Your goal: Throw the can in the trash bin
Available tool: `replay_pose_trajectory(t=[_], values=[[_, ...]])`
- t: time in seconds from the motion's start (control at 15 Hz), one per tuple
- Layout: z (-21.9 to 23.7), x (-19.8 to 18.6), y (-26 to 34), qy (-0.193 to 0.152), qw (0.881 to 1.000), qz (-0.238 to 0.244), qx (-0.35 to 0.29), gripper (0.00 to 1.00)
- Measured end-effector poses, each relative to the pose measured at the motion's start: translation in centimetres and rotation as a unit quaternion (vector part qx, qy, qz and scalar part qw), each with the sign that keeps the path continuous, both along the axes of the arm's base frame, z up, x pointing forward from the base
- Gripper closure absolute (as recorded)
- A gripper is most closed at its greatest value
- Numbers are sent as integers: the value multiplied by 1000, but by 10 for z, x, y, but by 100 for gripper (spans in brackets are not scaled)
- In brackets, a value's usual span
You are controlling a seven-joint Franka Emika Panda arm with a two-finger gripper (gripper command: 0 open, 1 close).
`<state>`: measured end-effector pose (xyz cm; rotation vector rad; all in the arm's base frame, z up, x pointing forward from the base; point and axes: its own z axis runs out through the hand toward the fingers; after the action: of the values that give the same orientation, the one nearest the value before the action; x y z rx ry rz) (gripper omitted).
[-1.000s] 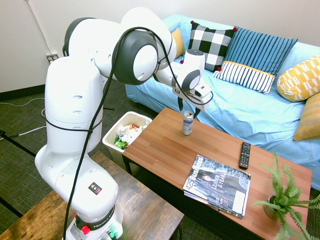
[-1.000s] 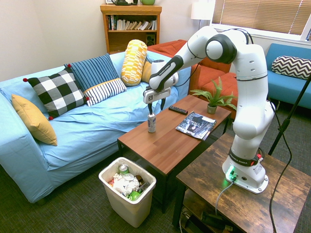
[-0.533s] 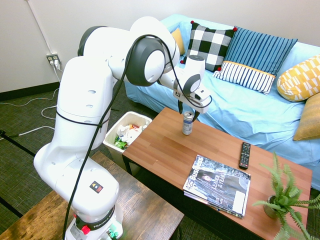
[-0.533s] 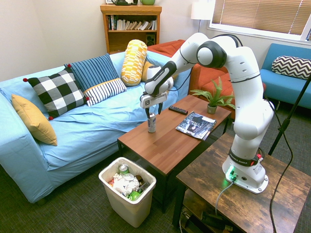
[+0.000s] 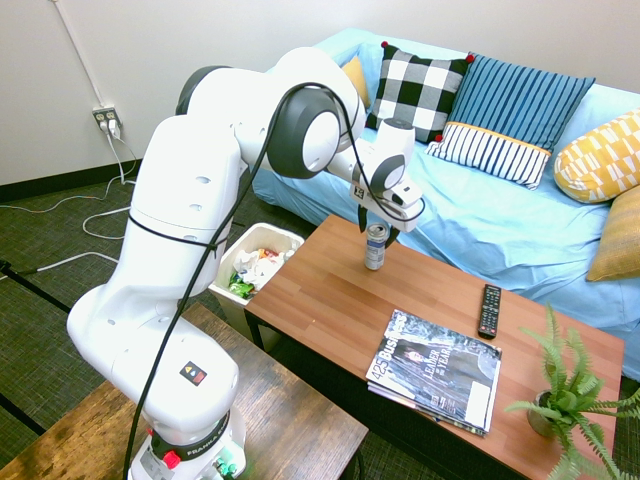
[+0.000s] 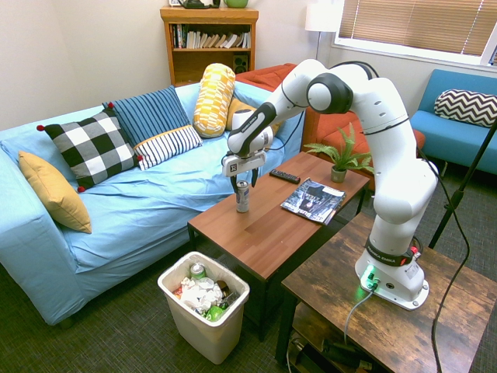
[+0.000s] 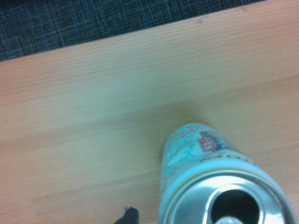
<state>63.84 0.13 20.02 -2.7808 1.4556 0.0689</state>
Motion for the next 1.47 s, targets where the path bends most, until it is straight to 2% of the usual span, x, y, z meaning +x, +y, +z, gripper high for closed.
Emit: replay_pose_trajectory(t=[1.07,1.47], values=[[-2,7,-1,10,1000,-8,12,100],[116,-3,87,-33,998,46,4,100]])
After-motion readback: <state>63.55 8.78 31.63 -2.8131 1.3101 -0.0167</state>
